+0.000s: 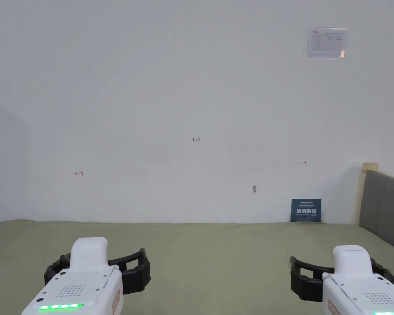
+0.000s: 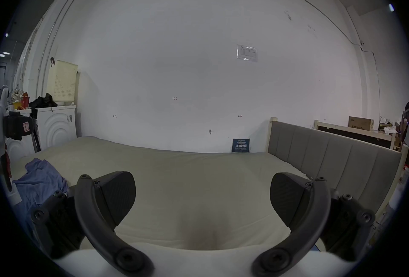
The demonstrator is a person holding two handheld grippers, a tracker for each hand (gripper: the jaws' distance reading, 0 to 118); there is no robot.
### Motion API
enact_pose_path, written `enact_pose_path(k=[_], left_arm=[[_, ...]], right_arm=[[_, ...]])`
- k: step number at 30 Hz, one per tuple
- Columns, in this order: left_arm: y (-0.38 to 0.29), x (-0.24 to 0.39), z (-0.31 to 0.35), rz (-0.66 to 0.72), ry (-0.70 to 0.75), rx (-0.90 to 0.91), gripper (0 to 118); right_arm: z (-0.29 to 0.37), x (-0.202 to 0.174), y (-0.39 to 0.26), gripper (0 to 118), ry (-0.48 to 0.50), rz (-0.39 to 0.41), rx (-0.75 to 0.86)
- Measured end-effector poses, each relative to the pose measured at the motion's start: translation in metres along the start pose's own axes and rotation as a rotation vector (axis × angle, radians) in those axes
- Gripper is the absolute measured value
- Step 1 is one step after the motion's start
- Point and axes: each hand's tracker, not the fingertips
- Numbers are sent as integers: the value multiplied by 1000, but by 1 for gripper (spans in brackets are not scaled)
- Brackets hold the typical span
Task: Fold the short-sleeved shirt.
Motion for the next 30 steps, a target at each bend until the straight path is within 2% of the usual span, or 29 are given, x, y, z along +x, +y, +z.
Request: enact_pose_path(k=[20,30], left_arm=[[-2,2,5,-29,-4,0,118],[1,-2,0,4,-12,-17,118]], right_arm=[[1,-3,-3,118,-7,11,-11],[-2,-1,-1,118,-8,9,-16]])
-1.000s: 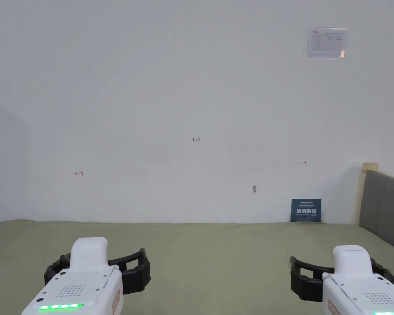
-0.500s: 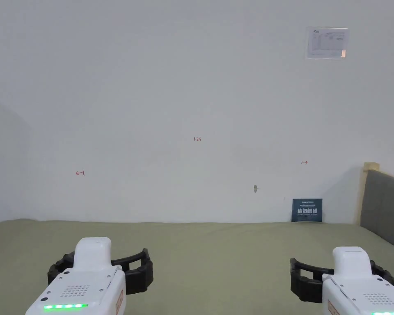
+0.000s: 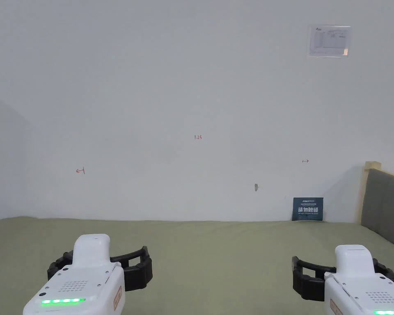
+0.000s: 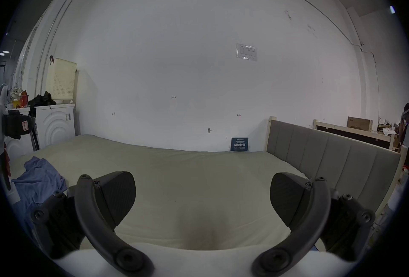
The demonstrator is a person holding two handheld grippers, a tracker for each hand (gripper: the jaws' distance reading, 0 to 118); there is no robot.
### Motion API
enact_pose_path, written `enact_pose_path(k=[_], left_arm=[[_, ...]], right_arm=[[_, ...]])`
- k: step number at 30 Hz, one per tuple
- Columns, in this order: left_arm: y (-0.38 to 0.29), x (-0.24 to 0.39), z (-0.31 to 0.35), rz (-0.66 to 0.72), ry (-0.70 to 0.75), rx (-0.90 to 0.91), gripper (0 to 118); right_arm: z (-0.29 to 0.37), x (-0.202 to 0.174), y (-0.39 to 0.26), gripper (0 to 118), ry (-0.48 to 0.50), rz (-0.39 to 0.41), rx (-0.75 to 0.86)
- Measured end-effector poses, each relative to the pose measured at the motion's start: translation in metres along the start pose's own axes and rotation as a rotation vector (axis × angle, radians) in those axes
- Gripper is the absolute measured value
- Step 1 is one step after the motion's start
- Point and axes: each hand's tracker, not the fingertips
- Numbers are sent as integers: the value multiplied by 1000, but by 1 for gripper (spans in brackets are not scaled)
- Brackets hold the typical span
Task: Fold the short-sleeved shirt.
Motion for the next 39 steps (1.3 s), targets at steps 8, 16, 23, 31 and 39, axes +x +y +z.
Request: enact_pose_path(k=[8,16,23,31,39], left_arm=[[0,-3,-2,-11,-4,2,118],[-1,-2,0,-26,11,9,118],[-6,0,4,-44,101,14,0],[-15,-17,2,-19,79,-4,0],[-5,-97,33,-56,212,9,0]], right_arm=[[-3,2,-1,118,-6,-10,-2],[-3,-1,1,115,-4,-3,-10],[-4,2,-21,0,-5,9,-51],[-11,-21,-15,0,33,35,-74],[-32,-121,5,0,227,21,-39]])
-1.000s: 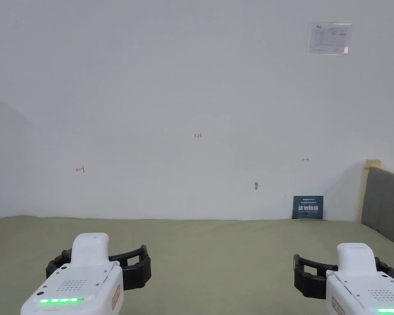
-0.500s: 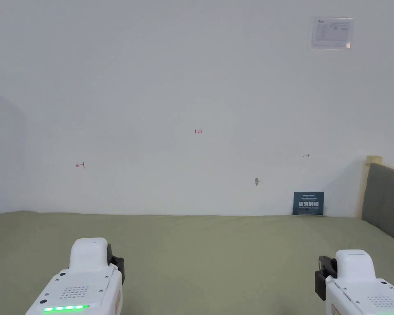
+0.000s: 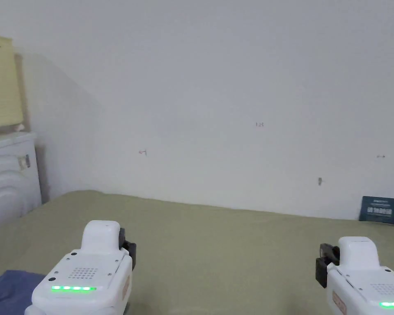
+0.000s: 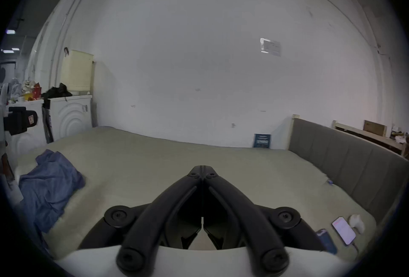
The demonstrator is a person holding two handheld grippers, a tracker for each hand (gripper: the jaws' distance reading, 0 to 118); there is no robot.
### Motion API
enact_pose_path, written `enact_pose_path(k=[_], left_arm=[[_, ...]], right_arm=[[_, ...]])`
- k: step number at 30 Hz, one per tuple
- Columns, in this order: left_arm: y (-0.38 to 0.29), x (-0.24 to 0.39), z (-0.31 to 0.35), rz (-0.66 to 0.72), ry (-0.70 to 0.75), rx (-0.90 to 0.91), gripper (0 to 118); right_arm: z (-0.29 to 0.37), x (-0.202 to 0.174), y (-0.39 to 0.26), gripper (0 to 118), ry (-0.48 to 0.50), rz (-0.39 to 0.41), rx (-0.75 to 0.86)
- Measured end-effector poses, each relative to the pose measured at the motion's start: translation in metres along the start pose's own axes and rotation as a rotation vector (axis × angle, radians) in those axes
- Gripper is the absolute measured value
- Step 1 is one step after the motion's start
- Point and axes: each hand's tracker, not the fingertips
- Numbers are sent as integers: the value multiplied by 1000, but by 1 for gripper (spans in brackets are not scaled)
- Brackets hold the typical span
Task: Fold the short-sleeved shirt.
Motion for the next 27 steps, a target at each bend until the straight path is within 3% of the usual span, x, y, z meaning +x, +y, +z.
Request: enact_pose_path(k=[11,18,27], left_arm=[[-13,-144,41,-13,276,-72,0],[-5,-185,-5,-32,260,-201,0],[5,-208,-172,-45,5,-715,0]], right_arm=[[-47,-184,-2,0,351,6,-30],[-59,-219,-13,0,397,20,-32],[-97,-256,-21,0,390,-4,-26]])
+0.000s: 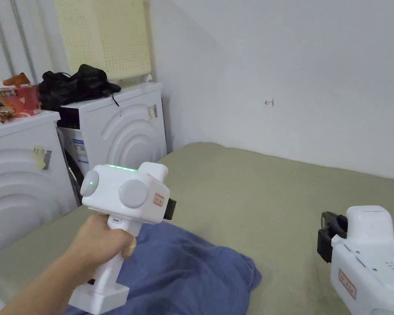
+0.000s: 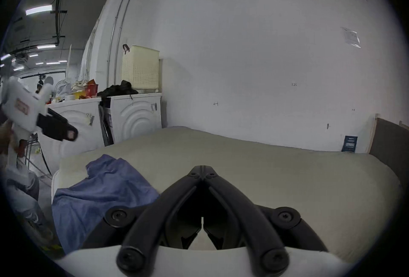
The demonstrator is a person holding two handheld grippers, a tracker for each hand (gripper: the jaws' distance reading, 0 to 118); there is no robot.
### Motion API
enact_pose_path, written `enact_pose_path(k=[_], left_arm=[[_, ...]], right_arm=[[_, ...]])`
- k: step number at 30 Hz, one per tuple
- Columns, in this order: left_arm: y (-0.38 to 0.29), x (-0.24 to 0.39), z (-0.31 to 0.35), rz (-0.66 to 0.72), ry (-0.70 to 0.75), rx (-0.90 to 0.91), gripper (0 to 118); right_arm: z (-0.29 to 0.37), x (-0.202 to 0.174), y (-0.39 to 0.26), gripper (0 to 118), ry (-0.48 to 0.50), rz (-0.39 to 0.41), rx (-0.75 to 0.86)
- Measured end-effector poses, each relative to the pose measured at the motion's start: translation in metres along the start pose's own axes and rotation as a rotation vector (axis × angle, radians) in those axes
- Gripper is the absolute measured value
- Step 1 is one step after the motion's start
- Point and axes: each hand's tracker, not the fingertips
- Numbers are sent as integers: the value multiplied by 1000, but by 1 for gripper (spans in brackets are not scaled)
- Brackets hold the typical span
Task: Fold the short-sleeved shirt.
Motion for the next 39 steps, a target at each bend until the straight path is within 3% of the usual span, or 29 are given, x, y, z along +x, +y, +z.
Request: enact_pose_path(k=[1,2,3,4,5,6,12,13,14,15,17,18,21,28,33,35,39], left_arm=[[7,-2,-18,10,-37,-60,3],[11,-1,-36,20,-66,-144,14],[11,-1,-53,42,-85,-193,41],[10,-1,-73,70,-119,-260,89],[5,2,-92,89,-144,-329,116],[-3,4,-106,111,-152,-357,118],[-55,20,-173,223,-166,-607,117],[-61,24,-178,210,-166,-633,107],[-66,23,-181,197,-179,-626,88],[-71,26,-182,187,-181,-623,69],[-71,28,-173,79,-14,-550,30],[-68,22,-169,148,-108,-530,4],[-58,15,-153,224,-136,-459,4],[-4,39,-109,204,-193,-265,4],[51,106,-81,114,-288,-185,4],[66,155,-62,10,-298,-145,4],[95,240,-41,-32,-476,-98,4]], right_arm=[[-8,-1,-2,0,10,-6,-7],[-13,-3,-5,0,12,-8,-9],[-16,-5,-8,0,14,-10,-13],[-20,-6,-11,0,17,-11,-23],[-24,-4,-15,0,25,-12,-36],[-25,-4,-18,0,31,-16,-47],[-26,5,-39,0,52,7,-104],[-26,9,-42,0,54,13,-109],[-25,11,-45,0,49,20,-114],[-25,13,-46,0,45,26,-119],[-22,19,-50,0,35,38,-129],[-19,22,-52,0,31,41,-131],[-10,34,-57,0,5,36,-142],[20,79,-60,0,-61,14,-160],[58,142,-51,0,-206,-15,-123],[75,172,-44,0,-269,-24,-118],[111,229,-31,0,-396,-9,-90]])
